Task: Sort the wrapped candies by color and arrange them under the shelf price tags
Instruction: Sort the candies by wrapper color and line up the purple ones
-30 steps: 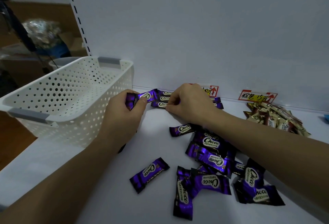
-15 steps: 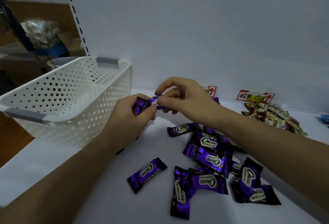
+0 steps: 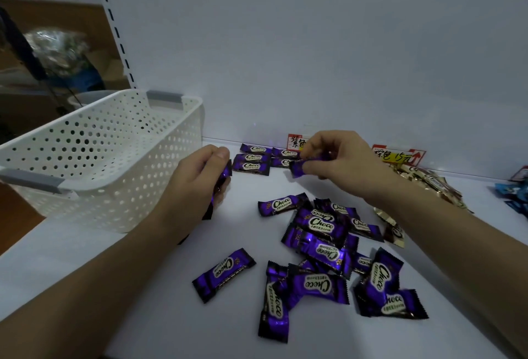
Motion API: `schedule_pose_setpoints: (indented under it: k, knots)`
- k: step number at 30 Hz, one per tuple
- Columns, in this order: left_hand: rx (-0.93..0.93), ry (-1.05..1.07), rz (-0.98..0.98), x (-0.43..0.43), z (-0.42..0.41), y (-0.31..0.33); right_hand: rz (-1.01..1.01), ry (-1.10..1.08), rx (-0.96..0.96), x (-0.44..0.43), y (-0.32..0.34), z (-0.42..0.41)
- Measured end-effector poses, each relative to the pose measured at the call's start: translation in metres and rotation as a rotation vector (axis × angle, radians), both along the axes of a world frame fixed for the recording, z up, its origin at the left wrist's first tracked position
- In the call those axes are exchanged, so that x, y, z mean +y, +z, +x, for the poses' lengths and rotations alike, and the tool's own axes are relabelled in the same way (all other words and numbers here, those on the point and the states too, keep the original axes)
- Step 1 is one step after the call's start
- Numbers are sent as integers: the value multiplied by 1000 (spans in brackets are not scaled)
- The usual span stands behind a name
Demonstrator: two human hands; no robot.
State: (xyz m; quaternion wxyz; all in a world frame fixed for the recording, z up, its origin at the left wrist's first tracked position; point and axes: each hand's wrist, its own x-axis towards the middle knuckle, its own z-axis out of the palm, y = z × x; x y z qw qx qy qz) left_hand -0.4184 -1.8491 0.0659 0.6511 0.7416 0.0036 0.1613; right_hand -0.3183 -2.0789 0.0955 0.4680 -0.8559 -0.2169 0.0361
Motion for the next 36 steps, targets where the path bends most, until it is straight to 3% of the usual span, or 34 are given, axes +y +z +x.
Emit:
schedule_pose_setpoints:
  k: [4, 7, 12, 22, 32, 34, 36]
  knots:
    - [78, -57, -41, 7, 3, -3, -260, 3, -152, 5, -18, -1]
    - [73, -44, 18, 7, 3, -4, -323, -26, -283, 7, -21, -4]
    - [-26, -25, 135, 6, 2, -6, -389, 18, -208, -2, -13, 0]
    - [-45, 16, 204, 5, 3, -6, -423, -53, -322, 14, -23, 4]
    - [1, -73, 237, -2, -3, -1, -436, -62, -391, 18, -31, 9]
    - [9, -68, 243, -2, -3, 0, -397, -70, -425, 17, -29, 9]
    - [12, -65, 249, -1, -3, -1, -232, -93, -446, 15, -17, 4]
